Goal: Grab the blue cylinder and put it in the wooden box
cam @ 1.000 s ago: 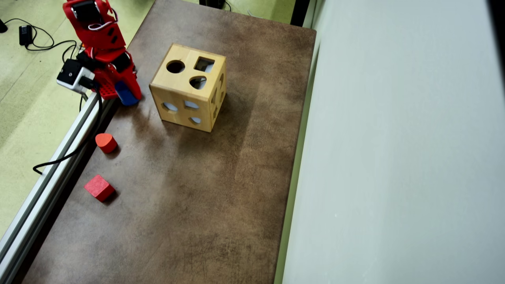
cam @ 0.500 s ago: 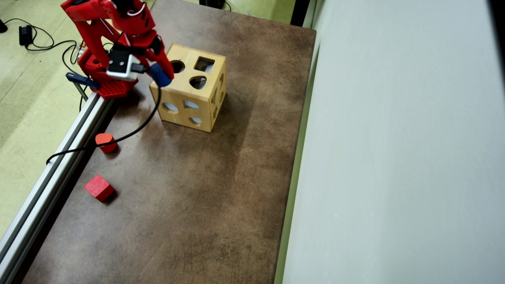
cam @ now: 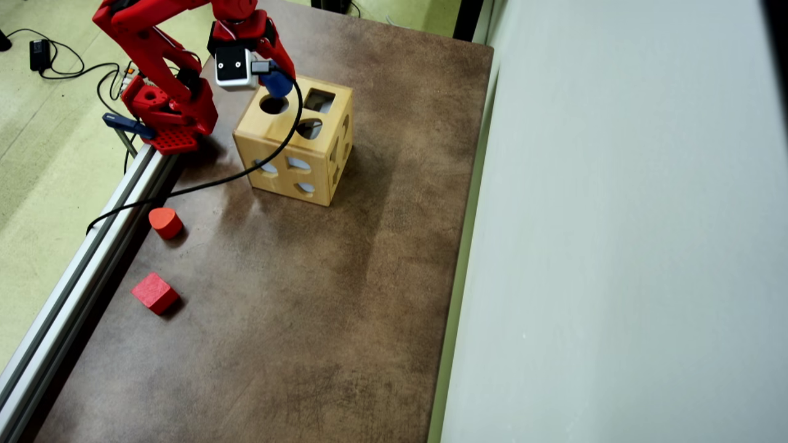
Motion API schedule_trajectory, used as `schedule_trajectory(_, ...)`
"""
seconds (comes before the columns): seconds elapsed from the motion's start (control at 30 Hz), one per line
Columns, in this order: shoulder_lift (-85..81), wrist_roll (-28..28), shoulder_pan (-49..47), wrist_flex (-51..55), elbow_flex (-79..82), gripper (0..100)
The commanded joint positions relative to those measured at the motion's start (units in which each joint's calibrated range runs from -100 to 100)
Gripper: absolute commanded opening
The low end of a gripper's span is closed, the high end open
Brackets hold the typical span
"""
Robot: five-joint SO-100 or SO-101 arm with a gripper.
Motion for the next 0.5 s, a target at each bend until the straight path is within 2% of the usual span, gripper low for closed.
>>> schedule_trajectory(0.0,-0.2,0.2,-0.4,0.3,1.3,9)
schedule_trajectory(0.47,2.1,0.3,-0.1,0.3,3.9,9)
